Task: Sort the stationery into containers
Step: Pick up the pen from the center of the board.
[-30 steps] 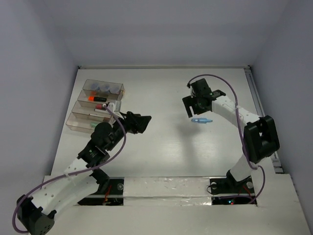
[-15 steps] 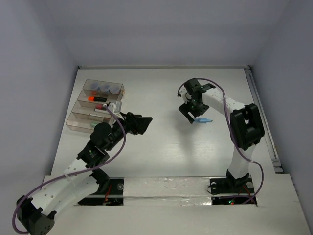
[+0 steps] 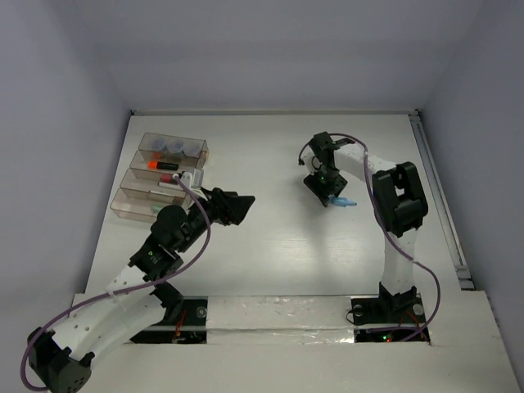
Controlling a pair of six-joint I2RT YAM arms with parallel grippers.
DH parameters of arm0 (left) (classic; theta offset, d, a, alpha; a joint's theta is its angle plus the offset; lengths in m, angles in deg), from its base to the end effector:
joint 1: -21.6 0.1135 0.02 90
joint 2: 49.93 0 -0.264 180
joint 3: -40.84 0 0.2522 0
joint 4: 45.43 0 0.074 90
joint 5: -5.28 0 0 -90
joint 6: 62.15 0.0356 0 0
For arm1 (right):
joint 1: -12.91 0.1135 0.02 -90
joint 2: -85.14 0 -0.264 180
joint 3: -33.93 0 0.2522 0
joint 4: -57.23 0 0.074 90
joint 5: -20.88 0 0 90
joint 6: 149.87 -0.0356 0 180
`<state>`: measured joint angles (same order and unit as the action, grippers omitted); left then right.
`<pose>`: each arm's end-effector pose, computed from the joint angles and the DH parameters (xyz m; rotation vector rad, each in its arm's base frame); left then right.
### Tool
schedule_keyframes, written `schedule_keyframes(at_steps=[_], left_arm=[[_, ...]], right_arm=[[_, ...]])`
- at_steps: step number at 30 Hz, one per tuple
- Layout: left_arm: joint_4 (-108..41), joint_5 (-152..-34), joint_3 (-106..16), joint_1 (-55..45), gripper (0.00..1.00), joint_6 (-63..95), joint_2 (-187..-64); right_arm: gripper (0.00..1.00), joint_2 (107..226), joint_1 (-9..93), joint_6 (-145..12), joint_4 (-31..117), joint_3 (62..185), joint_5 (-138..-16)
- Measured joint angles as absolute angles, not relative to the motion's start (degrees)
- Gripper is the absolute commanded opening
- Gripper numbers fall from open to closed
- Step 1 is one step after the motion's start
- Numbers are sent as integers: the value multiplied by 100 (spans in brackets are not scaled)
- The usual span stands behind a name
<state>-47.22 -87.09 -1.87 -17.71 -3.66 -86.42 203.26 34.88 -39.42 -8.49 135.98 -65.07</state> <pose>0.1283 -0.1069 0.3131 0.1391 1.5100 -1.0362 0.3741 0.1482 0.1681 -1.0767 2.7955 -0.1031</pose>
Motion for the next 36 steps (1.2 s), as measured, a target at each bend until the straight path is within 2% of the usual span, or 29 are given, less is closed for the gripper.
schedule_keyframes(at_steps=[4, 6, 8, 9, 11, 13, 17, 28, 29, 31, 32, 35, 36], left_arm=[[-4724, -8707, -187, -1771, 66, -366, -8657], [-4724, -8707, -187, -1771, 66, -366, -8681], [-4726, -8707, -187, -1771, 66, -366, -8718], [-4726, -8705, -187, -1771, 66, -366, -8738], [-4726, -8705, -187, -1771, 66, -366, -8771], [-4731, -8707, -187, -1771, 66, -366, -8797], [-4731, -8707, -187, -1771, 66, -364, -8854], [-4731, -8707, -187, -1771, 65, -364, -8967], [-4731, -8707, -187, -1771, 66, -366, -8967], [-4731, -8707, -187, -1771, 65, -366, -8970], [-4731, -8709, -187, -1771, 65, -366, -8970], [-4731, -8709, -187, -1771, 65, -366, -8970], [-4733, -8709, -187, -1771, 65, -366, -8974]], right_arm=[[42, 20379, 3375, -3951, -805, 13637, -6745], [26, 20377, 3307, -3962, -738, 13633, -6926], [21, 20357, 3255, -4032, -609, 13611, -7127], [22, 20342, 3230, -4069, -548, 13589, -7204], [32, 20315, 3187, -4163, -445, 13541, -7304], [35, 20245, 3161, -4261, -285, 13421, -7361], [47, 20097, 3150, -4434, 32, 13187, -7368], [44, 20066, 3150, -4642, 572, 13106, -7189], [36, 20066, 3150, -4655, 609, 13102, -7178], [32, 20066, 3150, -4674, 679, 13084, -7164], [20, 20066, 3150, -4679, 707, 13082, -7160], [8, 20066, 3150, -4712, 775, 13078, -7147], [8, 20064, 3150, -4727, 792, 13078, -7147]])
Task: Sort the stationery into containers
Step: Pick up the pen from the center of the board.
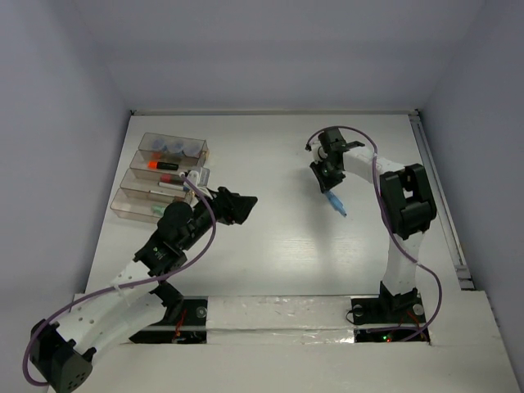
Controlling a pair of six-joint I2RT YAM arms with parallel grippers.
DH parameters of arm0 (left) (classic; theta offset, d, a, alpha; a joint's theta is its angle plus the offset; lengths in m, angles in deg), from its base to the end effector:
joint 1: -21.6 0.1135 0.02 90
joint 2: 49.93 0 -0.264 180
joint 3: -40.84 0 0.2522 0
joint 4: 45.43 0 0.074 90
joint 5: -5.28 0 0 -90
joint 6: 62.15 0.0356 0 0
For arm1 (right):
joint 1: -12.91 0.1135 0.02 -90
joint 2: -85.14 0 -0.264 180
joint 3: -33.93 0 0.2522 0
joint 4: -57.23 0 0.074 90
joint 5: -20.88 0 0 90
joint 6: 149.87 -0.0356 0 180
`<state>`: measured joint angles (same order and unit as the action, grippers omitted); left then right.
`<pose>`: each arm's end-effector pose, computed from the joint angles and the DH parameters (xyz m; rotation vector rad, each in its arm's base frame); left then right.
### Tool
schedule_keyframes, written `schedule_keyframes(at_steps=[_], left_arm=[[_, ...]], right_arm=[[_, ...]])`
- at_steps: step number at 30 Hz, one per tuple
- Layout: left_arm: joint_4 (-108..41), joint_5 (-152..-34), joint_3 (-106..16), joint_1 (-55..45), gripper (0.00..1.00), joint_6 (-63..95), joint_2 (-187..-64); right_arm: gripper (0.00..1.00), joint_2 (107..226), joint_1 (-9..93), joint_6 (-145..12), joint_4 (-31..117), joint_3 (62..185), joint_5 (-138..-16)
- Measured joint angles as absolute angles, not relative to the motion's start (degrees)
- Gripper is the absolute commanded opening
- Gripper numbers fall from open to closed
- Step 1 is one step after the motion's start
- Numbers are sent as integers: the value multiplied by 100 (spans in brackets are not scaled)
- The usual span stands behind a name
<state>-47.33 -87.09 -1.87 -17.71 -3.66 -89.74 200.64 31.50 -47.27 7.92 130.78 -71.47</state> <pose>0.1370 -0.1141 0.3045 0.1424 1.5681 -1.0185 0.3917 0.1333 0.1696 -0.7522 2.6539 0.0846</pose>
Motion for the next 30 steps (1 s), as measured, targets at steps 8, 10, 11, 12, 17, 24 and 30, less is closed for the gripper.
schedule_keyframes(at_steps=[8, 10, 11, 12, 17, 24, 30], left_arm=[[-4753, -8709, -187, -1771, 65, -384, -9088], [-4785, -8711, -187, -1771, 65, -399, -9114], [-4801, -8711, -187, -1771, 65, -410, -9125], [-4820, -8716, -187, -1771, 65, -414, -9136], [-4908, -8727, -187, -1771, 65, -436, -9188], [-5244, -8864, -187, -1771, 71, -545, -9468], [-6152, -9422, -185, -1896, 70, -864, -10056]], right_arm=[[0, 19507, 3152, -5101, 862, 12787, -7311], [0, 18969, 3167, -5319, 1000, 12610, -7547], [0, 18576, 3174, -5485, 1168, 12468, -7733], [0, 18145, 3180, -5647, 1391, 12274, -7993], [0, 15896, 3327, -6635, 2762, 11133, -9171], [0, 15430, 3377, -7807, 3924, 10411, -10581], [0, 15371, 3403, -8364, 3966, 10221, -10572]])
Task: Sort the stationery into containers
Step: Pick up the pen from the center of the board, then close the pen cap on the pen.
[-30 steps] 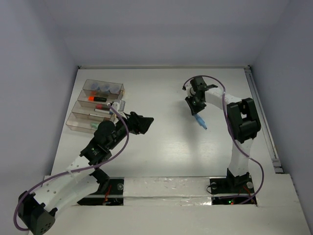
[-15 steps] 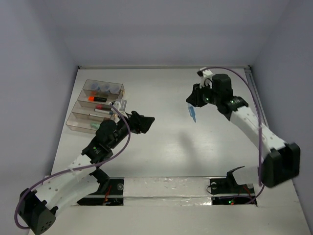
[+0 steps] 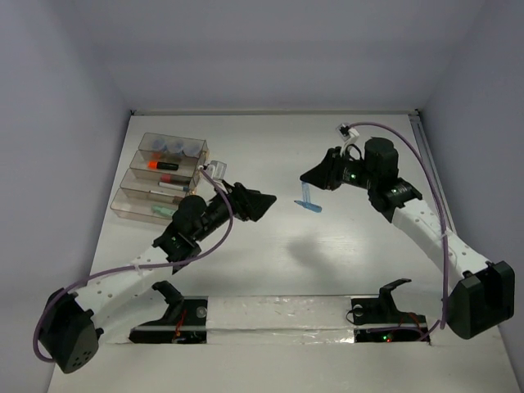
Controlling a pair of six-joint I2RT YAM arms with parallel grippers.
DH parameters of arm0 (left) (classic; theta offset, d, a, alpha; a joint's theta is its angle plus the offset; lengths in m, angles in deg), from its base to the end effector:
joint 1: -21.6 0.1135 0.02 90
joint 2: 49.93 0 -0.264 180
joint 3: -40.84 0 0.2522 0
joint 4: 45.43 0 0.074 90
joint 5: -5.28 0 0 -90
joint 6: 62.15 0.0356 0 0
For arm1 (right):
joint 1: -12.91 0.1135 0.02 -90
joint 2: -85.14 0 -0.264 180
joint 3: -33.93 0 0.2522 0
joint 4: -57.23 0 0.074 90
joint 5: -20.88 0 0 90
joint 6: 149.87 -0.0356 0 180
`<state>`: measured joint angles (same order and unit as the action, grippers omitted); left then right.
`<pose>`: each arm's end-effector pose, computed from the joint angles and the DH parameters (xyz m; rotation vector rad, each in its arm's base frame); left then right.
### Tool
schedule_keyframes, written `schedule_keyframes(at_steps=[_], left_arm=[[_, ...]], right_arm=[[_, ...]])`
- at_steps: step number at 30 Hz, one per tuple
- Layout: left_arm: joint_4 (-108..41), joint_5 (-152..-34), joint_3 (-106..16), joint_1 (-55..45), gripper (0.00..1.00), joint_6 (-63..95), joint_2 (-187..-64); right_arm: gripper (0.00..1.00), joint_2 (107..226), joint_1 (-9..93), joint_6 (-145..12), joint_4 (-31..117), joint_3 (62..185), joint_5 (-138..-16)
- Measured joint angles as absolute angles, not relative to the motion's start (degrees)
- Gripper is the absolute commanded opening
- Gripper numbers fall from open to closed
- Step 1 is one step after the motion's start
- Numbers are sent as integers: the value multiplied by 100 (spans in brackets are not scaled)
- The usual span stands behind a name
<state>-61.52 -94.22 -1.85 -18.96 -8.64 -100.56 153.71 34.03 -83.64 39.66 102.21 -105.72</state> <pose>0.1560 -0.1412 0.2982 0.2024 1.5356 -1.2079 0.2474 0.1183 0.3265 -0.4188 1.9340 1.1230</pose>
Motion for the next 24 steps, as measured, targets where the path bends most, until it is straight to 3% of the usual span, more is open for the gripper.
schedule_keyframes(at_steps=[6, 17, 24], left_arm=[[-6635, -9312, -185, -2608, 67, -897, -10602], [-7297, -8832, 200, -2717, 67, -1004, -10716], [-7382, -8720, 200, -2988, 68, -244, -10738]], right_arm=[[0, 15124, 3556, -8742, 4246, 10223, -10159], [0, 14978, 3622, -9127, 4637, 10140, -9779], [0, 14923, 3622, -9382, 4707, 10132, -9752]])
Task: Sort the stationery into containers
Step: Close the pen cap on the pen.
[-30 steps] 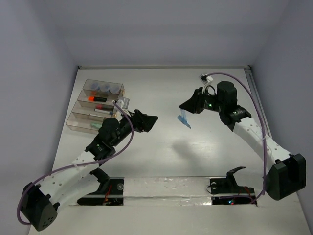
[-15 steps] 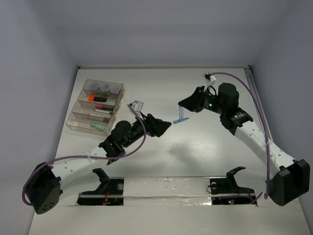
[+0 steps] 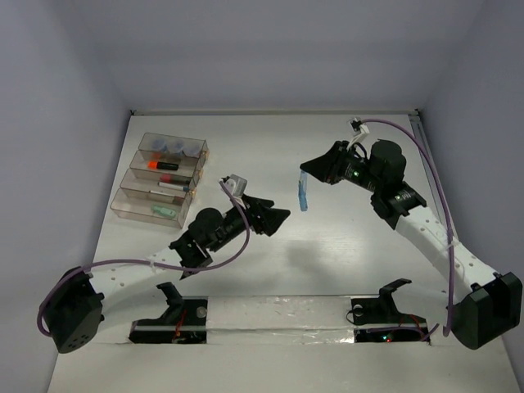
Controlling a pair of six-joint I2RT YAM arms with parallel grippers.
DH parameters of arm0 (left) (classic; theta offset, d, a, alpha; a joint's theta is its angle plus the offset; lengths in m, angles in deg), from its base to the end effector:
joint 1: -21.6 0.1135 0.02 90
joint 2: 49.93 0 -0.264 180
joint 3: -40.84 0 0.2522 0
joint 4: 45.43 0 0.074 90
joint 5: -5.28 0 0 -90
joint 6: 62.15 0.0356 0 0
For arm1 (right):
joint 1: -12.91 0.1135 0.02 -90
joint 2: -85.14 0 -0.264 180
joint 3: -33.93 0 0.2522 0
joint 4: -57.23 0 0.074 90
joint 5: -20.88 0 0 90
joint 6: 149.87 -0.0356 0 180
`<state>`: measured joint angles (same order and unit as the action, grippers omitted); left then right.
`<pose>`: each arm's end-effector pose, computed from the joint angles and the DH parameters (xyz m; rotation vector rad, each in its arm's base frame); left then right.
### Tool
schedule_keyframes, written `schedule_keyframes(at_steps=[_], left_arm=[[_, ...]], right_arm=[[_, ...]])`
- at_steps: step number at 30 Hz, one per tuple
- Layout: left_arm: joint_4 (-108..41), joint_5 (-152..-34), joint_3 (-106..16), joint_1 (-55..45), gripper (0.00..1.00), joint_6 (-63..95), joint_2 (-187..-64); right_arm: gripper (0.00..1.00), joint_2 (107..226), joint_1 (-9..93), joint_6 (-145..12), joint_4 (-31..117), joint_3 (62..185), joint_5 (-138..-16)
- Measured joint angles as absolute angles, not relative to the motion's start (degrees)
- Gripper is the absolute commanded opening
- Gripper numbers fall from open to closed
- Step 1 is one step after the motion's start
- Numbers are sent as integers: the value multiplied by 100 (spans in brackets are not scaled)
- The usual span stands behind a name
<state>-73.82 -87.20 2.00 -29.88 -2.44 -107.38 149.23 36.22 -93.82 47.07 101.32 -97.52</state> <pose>0.1389 -0.1770 0.2742 0.3163 1.4796 -1.2000 0.2330 0.1188 0.3529 -0.2317 1.8013 1.1467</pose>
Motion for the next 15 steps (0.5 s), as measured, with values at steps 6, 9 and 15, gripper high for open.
schedule_keyframes(at_steps=[6, 9, 15], left_arm=[[-7391, -8504, 145, -3244, 68, 447, -10753], [-7391, -8381, -26, -3345, 68, 711, -10871], [-7391, -8132, -340, -3471, 67, 1107, -11177]], right_arm=[[0, 14923, 3622, -9584, 4692, 10147, -9765], [0, 14923, 3622, -9651, 4694, 10160, -9796], [0, 14923, 3622, -9723, 4692, 10162, -9820]])
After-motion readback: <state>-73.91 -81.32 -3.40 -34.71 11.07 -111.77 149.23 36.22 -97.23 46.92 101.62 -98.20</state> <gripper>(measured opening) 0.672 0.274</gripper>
